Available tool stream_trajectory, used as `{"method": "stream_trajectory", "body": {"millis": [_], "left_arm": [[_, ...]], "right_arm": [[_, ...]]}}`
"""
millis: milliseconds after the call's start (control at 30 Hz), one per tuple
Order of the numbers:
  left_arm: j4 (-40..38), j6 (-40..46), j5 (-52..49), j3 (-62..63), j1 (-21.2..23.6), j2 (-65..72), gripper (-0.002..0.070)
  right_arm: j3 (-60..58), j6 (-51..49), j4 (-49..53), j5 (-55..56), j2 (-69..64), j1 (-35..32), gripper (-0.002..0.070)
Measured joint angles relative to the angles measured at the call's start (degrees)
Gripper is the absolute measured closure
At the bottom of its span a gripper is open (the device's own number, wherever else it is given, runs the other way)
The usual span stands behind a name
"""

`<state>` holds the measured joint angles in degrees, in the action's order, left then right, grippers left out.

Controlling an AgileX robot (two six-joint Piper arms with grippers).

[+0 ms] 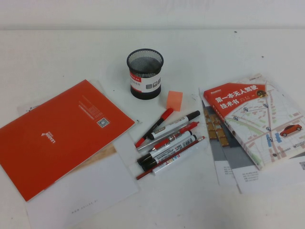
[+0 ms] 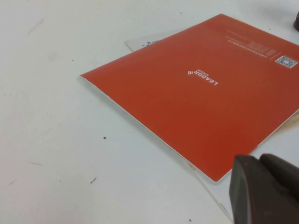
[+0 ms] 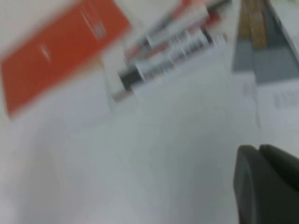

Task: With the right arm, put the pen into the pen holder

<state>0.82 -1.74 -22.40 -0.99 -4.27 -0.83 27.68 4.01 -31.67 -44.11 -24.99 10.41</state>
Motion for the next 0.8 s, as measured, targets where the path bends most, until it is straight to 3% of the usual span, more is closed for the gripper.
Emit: {"method": "stream_trajectory", "body": {"millis": [167,333,600,800], "left_arm": [[0.0,0.0,0.0,0.0,0.0,0.0,0.0678],[0.0,0.0,0.0,0.0,0.0,0.0,0.0678],[0.0,0.0,0.0,0.0,0.0,0.0,0.0678],[0.0,0.0,0.0,0.0,0.0,0.0,0.0678]], "right_arm": [[11.4,3.2,7.4,-11.4,-18.4,0.0,0.0696],[19.7,6.0,10.6,-14.9,-33.9,1.5,0.0696],[33.1,6.3,24.3,-16.8,-52.3,17.6,0.0696],[40.5,8.9,34.0,-15.7,-61.9,25.4,0.0696]]}}
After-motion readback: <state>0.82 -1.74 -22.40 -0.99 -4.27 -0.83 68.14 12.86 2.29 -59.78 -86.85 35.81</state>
